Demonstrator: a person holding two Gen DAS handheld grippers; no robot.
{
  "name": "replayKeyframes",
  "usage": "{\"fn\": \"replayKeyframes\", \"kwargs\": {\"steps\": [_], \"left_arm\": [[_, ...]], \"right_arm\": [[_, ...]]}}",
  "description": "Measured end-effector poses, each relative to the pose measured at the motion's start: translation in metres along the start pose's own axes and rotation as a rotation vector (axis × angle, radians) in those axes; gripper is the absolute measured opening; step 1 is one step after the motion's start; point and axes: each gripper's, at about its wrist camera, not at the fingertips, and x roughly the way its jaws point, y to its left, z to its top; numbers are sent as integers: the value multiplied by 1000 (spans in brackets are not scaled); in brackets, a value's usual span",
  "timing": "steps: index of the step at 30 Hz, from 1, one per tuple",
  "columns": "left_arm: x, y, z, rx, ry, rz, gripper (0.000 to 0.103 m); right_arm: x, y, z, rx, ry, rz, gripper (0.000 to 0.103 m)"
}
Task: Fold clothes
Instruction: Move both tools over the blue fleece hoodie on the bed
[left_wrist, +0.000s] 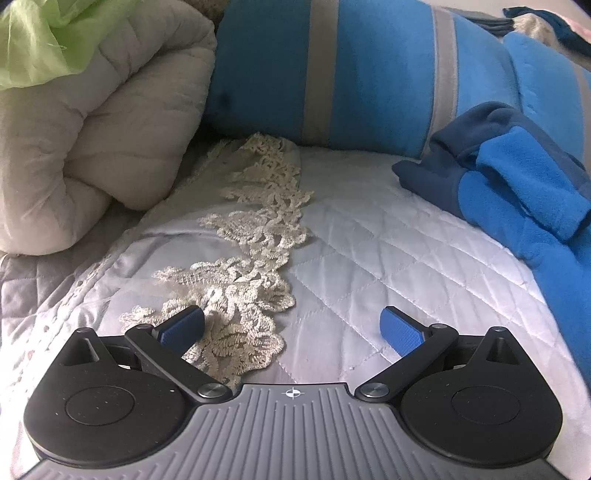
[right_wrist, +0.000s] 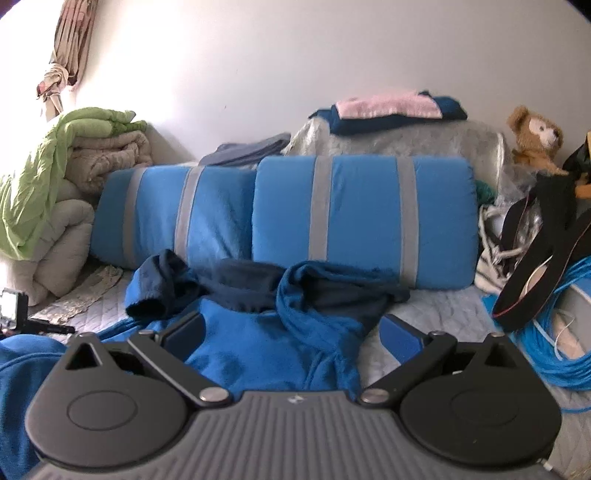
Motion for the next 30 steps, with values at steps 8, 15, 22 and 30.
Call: {"fn": "replayKeyframes", "kwargs": {"steps": [8, 15, 22, 30], "left_arm": [[-55, -8, 18, 37, -20, 62, 103], [-115, -23, 37, 19, -27, 60, 103], [-181, -30, 35, -45, -97, -27, 103], [-225, -45, 22, -108, -143, -175, 103]], "right_arm": [[17, 6, -11, 37, 135, -22, 103], [23, -13, -12, 103, 215, -3, 103], [9, -20, -1, -9, 241, 10, 103], [-14, -33, 12, -197, 244, -32, 103]]}}
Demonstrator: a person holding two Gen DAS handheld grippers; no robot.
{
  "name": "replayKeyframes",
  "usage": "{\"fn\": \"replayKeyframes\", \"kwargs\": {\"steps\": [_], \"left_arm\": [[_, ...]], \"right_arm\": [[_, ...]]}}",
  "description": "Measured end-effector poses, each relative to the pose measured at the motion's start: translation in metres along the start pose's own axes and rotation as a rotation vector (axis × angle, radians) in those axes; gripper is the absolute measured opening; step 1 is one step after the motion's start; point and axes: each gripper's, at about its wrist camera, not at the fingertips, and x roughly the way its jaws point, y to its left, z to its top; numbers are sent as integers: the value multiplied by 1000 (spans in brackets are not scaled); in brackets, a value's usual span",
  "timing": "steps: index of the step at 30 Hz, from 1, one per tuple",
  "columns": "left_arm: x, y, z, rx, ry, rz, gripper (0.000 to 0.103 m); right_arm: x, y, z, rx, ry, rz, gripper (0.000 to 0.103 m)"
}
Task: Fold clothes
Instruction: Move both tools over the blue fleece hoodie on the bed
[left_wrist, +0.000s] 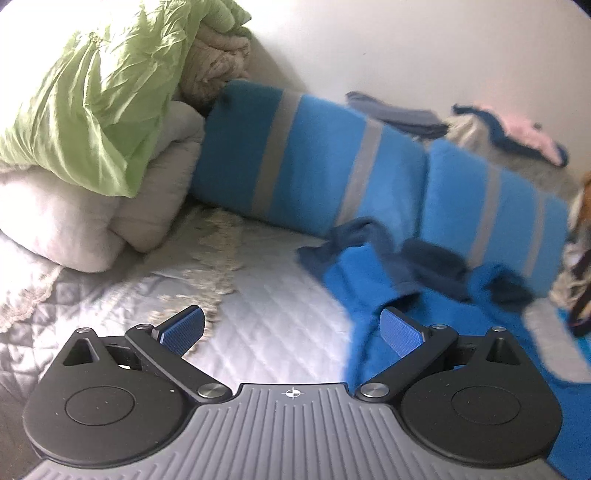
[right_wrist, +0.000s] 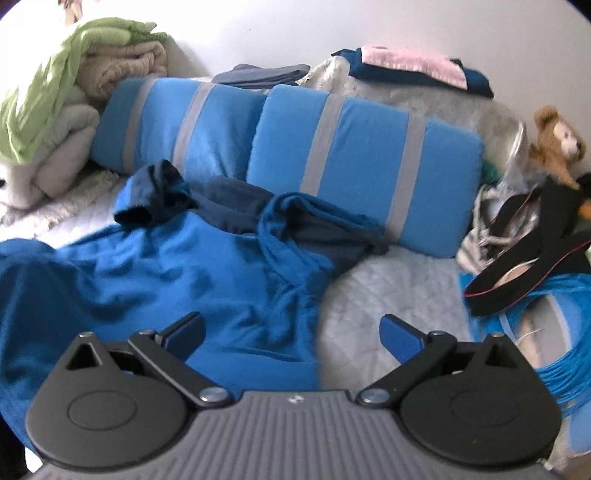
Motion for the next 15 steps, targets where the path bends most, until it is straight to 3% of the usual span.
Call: {"fn": "replayKeyframes", "kwargs": {"steps": [5, 9, 15], "left_arm": [[-25, -23, 1, 3, -17, -52, 103], [-46, -35, 7, 5, -11, -102, 103], [-77, -44, 13, -19, -20, -130, 103]], "right_arm": [[-18, -17, 7, -3, 5, 2, 103], [-33, -39, 19, 51, 2, 49, 103], [-61, -77, 36, 121, -29, 47, 103]]}}
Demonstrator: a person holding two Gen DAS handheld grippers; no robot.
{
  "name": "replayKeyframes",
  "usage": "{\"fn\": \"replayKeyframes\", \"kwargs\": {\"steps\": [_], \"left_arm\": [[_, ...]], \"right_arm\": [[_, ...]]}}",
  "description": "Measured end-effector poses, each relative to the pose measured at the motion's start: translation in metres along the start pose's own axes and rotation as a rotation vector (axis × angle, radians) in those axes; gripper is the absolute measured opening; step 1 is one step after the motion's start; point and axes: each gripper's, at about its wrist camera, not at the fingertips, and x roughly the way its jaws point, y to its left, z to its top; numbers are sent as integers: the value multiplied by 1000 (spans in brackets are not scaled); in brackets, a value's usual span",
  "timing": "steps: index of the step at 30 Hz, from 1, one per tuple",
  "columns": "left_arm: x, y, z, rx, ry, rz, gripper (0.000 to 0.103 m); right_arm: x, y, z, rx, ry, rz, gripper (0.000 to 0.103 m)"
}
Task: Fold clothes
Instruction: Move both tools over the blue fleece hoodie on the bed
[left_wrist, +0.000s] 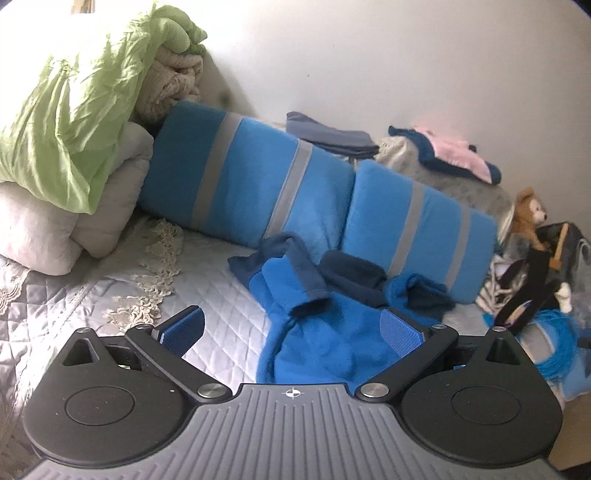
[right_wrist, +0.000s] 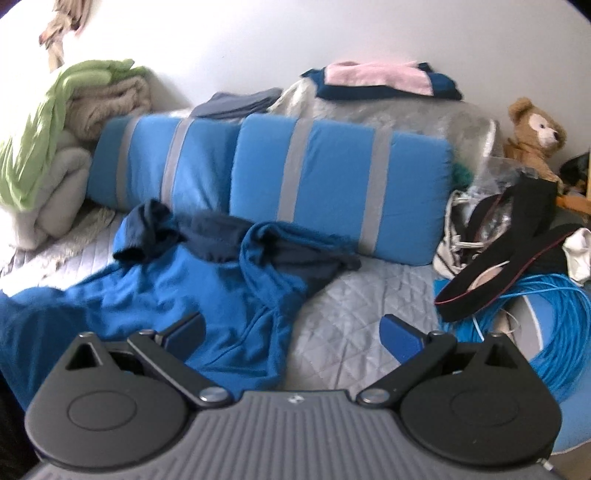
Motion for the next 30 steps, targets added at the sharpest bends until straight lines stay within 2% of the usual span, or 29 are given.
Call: {"fn": "replayKeyframes", "kwargs": {"steps": [4, 9, 14, 17, 24, 30], "left_arm": [[-15, -6, 2, 53, -23, 27, 103], [-24, -12, -3, 207, -56, 74, 103], [-20, -16, -20, 320, -41, 89, 103], [-15, -18, -30, 396, -25, 106, 103], [-7, -17, -50, 467, 20, 72, 103], [-5, -21, -60, 529, 61, 31, 103]], "right_arm": [[-11, -13, 5, 10, 4, -3, 103], [-11, -21, -1, 49, -1, -11, 103], [-2, -30, -15, 133, 16, 35, 103], [5, -30, -24, 140, 30, 27, 103], [17, -34, -46, 205, 45, 16, 103], [21, -29, -55, 201, 60, 42, 103]]}}
